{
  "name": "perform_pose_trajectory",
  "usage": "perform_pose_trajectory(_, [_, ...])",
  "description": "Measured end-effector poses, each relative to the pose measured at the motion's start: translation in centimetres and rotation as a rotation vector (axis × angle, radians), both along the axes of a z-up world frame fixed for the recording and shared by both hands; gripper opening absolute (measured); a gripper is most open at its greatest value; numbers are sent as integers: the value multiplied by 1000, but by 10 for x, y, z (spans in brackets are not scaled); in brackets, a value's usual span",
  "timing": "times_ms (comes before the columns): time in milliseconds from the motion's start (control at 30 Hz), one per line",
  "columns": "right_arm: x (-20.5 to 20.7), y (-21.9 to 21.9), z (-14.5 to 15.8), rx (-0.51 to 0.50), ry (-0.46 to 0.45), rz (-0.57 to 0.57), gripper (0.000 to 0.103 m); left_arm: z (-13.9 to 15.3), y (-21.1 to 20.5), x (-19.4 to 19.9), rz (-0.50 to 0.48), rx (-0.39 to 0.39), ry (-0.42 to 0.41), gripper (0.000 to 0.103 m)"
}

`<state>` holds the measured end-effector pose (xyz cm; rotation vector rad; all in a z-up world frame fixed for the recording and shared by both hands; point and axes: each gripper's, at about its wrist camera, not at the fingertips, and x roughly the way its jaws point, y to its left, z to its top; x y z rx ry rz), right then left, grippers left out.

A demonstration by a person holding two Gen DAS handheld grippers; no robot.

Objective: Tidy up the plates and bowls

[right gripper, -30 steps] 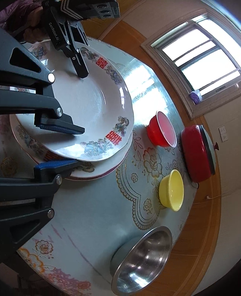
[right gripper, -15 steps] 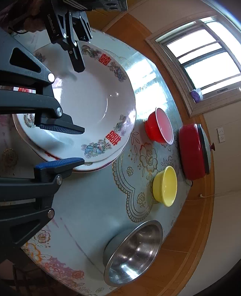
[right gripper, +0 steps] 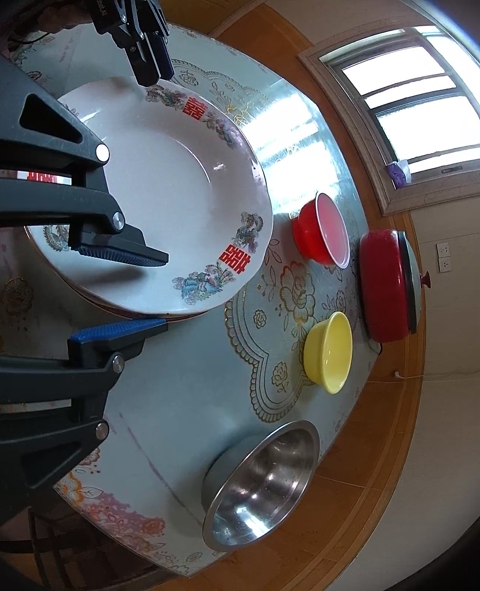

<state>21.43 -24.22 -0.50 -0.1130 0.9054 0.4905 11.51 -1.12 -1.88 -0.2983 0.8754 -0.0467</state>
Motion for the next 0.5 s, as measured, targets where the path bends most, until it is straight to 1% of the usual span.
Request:
perform_pose_trajectory(33, [0,0,-1,2,3,0,31,0,-2,1,5,16,4,40])
perform_pose_trajectory(100, [-2,2,-3,3,11,7,32,-2,-6,4,0,26,10,38])
perform_pose_trajectory(200, [-6,6,-5,-24,-10,11,36,-3,-11,5,-14,43,0,38])
perform_pose_trajectory(267, [-7,6,-7,-28,-5,13,43,-3,-13,5,-9,45,-15,38])
perform_pose_trajectory(333, [-6,5,-8,-25,5,4,44,-1,-11,3,7,40,-32,38])
perform_pose_trajectory(367, [-5,4,-8,-15,5,-7,49,1,-10,2,19,38,-41,39])
perform_pose_trajectory(400, [-4,2,-7,-3,2,-19,52,4,-9,1,34,40,-50,45])
perform_pose_trajectory(433, [-4,-1,-6,9,-3,-31,58,6,-8,-1,46,42,-60,53])
perform_pose_trajectory(467, [-2,-3,-4,20,-8,-44,65,8,-7,-2,60,48,-72,57])
perform_pose_trajectory(500, [-1,-5,-2,29,-13,-57,67,10,-6,-4,73,57,-80,59])
